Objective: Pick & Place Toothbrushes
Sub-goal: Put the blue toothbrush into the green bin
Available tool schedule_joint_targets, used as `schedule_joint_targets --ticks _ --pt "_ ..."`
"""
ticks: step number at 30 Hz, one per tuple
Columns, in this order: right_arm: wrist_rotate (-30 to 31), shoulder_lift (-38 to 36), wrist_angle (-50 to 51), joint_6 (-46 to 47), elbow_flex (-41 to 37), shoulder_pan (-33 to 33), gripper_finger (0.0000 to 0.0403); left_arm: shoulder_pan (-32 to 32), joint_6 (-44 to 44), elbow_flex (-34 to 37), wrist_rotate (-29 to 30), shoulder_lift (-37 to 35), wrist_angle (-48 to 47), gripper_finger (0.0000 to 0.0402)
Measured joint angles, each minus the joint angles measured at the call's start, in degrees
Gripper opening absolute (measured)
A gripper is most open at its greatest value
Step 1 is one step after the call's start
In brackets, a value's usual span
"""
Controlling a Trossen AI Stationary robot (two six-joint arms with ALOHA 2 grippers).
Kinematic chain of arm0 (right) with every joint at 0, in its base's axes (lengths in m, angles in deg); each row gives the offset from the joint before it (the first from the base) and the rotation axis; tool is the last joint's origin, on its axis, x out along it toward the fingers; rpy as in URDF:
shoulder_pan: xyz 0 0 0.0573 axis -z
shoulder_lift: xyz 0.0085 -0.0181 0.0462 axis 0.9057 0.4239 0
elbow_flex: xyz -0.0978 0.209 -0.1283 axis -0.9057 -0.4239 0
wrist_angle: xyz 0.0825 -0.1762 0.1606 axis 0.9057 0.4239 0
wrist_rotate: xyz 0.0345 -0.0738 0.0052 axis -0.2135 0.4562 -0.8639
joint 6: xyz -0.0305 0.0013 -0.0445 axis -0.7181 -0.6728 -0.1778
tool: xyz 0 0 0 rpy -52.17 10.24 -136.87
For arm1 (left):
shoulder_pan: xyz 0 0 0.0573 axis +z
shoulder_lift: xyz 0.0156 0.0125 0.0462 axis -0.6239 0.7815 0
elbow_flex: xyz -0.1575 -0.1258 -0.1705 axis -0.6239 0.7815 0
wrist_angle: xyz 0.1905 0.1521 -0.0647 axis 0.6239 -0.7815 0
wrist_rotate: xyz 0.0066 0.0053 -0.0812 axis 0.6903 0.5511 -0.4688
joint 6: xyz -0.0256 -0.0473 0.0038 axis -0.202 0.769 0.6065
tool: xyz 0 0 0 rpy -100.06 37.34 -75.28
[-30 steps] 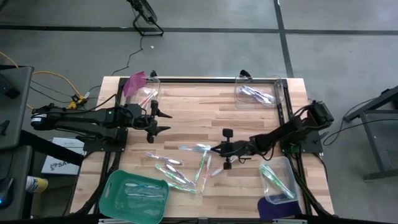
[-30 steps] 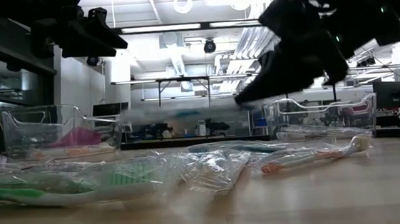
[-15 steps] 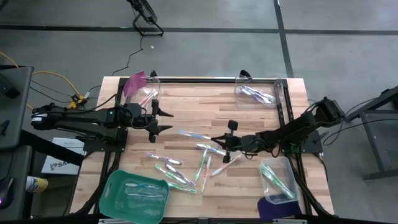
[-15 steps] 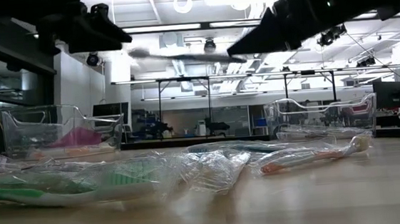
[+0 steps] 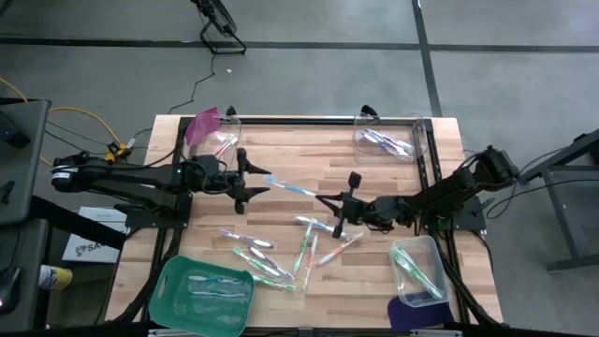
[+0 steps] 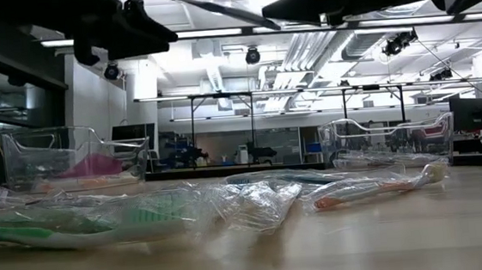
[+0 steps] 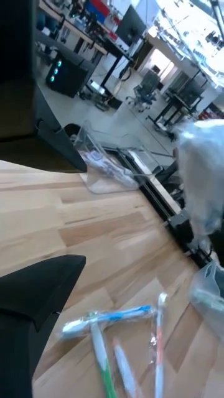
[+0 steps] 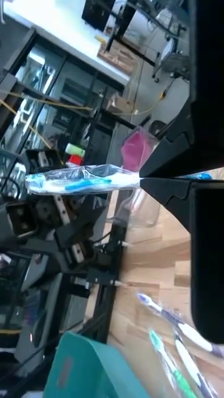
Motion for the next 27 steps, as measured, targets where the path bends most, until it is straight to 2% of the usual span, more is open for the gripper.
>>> schedule_joint_targets --ticks 6,11,20,27 --pt "-3.39 0.04 3.90 4.27 0.00 0.45 0.0003 0.00 -0.25 0.00 -0.18 0.44 1.47 0.0221" --pt "-3.90 0.06 6.69 8.00 0.00 2.17 0.0003 0.01 -0.38 0.02 -5.25 0.44 3.00 0.0221" --pt "-13.35 0.15 6.40 11.21 0.00 6.07 0.0003 0.01 -0.66 0.02 -6.16 0.44 2.95 0.0221" --pt "-18.04 0.20 6.45 13.94 0.00 8.68 0.0003 0.01 -0.66 0.02 -6.15 0.44 2.93 0.0221"
